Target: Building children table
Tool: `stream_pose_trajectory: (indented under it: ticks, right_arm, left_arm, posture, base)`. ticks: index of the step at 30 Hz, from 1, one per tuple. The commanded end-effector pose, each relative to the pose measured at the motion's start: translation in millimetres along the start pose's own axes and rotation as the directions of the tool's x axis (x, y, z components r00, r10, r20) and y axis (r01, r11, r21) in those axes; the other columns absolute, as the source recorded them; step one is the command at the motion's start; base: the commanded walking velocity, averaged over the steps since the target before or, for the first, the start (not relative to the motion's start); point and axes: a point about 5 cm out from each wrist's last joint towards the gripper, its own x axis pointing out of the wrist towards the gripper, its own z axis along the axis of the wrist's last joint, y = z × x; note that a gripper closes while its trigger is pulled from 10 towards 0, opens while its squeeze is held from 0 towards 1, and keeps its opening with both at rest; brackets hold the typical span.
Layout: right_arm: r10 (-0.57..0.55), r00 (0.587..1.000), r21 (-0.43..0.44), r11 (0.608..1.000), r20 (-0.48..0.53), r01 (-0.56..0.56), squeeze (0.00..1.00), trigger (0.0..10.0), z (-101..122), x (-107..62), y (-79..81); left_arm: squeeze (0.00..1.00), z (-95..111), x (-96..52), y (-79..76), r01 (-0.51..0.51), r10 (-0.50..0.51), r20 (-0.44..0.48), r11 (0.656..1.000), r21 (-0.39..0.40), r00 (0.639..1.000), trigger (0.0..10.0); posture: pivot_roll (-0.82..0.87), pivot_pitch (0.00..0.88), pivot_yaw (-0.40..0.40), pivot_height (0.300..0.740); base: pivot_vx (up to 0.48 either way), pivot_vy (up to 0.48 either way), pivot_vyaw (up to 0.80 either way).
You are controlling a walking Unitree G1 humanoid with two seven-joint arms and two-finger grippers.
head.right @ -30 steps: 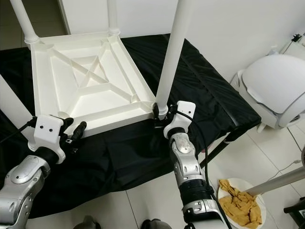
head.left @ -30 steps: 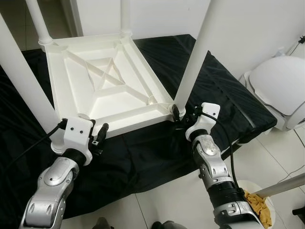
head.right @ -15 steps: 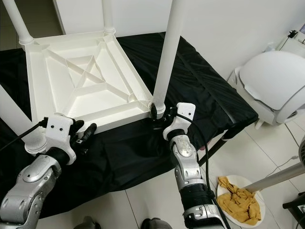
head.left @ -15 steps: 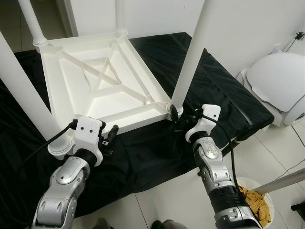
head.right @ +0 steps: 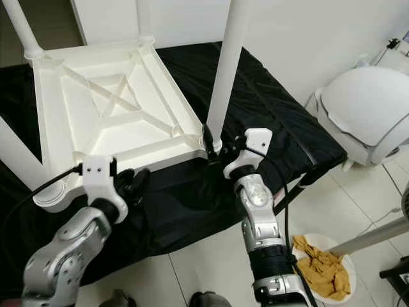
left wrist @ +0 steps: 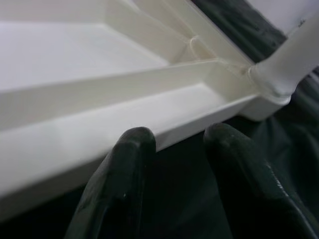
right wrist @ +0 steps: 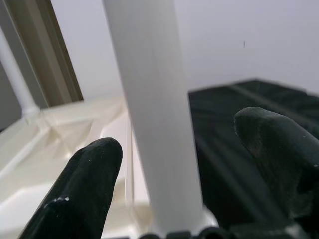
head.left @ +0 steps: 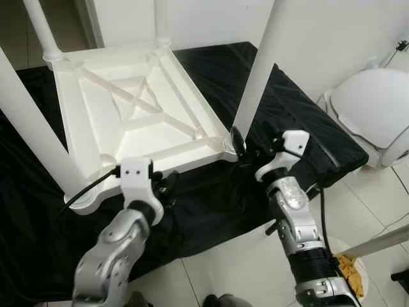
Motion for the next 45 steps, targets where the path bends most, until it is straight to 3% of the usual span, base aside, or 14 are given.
stream_pose_trajectory:
  ticks: [1,6,8,14,19,23,26,29,34,38,45]
  right_arm:
    - [-0.006,1.0,-0.001,1.0,0.018,0.006,0.0,10.0,4.6,1.7,-4.3]
    - [-0.003,1.0,-0.003,1.0,0.024,0.003,0.0,10.0,5.7,3.1,-3.6]
    - [0.02,1.0,-0.003,1.0,0.018,-0.02,0.0,10.0,3.2,-1.2,1.5]
    - [0.05,0.998,0.011,0.999,-0.027,-0.05,0.0,10.0,-4.8,-9.6,5.6]
    - [0.072,0.996,0.022,0.997,-0.053,-0.071,0.0,10.0,-10.0,-8.6,5.0]
    - [0.079,0.994,0.033,0.997,-0.077,-0.077,0.0,10.0,-14.4,-4.7,3.0]
    - [0.104,0.992,0.026,0.994,-0.073,-0.102,0.0,10.0,-13.5,-4.2,5.9]
    - [0.129,0.989,0.031,0.991,-0.077,-0.127,0.0,10.0,-14.6,-5.3,10.2]
    - [0.134,0.988,0.032,0.991,-0.077,-0.132,0.0,10.0,-14.7,-5.5,11.2]
    - [0.135,0.988,0.028,0.991,-0.075,-0.133,0.0,10.0,-13.9,-6.3,9.4]
    - [0.117,0.991,0.021,0.993,-0.071,-0.116,0.0,10.0,-13.4,-6.6,6.8]
  left_arm:
    - [0.0,-2.7,10.7,-4.3,-0.042,0.041,-0.031,0.999,-0.029,0.999,10.0]
    - [0.0,2.1,20.2,-8.6,-0.055,0.054,-0.019,0.998,-0.018,0.998,10.0]
    - [0.0,9.8,24.8,-12.3,-0.075,0.075,0.005,0.997,0.036,0.997,10.0]
    - [0.0,10.2,16.3,-18.0,0.023,-0.021,-0.012,0.988,0.15,1.0,10.0]
    - [0.0,11.4,14.8,-13.1,0.006,-0.002,-0.022,0.985,0.172,1.0,10.0]
    - [0.0,18.7,14.4,-3.8,-0.069,0.072,-0.005,0.974,0.216,0.997,10.0]
    - [0.0,16.0,2.9,-2.3,-0.022,0.029,-0.018,0.957,0.29,0.999,10.0]
    - [0.0,11.2,-5.9,12.6,-0.06,0.084,-0.053,0.931,0.361,0.995,10.0]
    - [0.0,9.9,-6.2,18.1,-0.082,0.116,-0.068,0.923,0.377,0.991,10.0]
    - [0.0,4.1,-6.3,31.6,-0.095,0.168,-0.115,0.879,0.468,0.979,10.0]
    - [0.0,1.2,-0.1,31.8,-0.034,0.13,-0.154,0.859,0.511,0.979,10.0]
  posture:
    - [0.0,0.111,-0.048,0.74]
    - [0.0,0.107,-0.049,0.74]
    - [0.0,0.101,-0.044,0.74]
    - [-0.01,0.101,-0.043,0.74]
    - [0.0,0.1,-0.044,0.74]
    - [0.01,0.096,-0.053,0.74]
    - [0.02,0.096,-0.062,0.74]
    - [0.03,0.1,-0.065,0.74]
    - [0.03,0.101,-0.066,0.74]
    - [0.03,0.105,-0.058,0.74]
    - [0.02,0.105,-0.049,0.74]
  base:
    - [0.0,0.0,0.0]
    - [0.0,0.0,0.0]
    - [0.0,0.0,0.0]
    - [0.0,0.0,0.0]
    - [0.0,0.0,0.0]
    - [0.0,0.0,0.0]
    - [0.0,0.0,0.0]
    - [0.0,0.0,0.0]
    - [0.0,0.0,0.0]
    - [0.0,0.0,0.0]
    - [0.0,0.0,0.0]
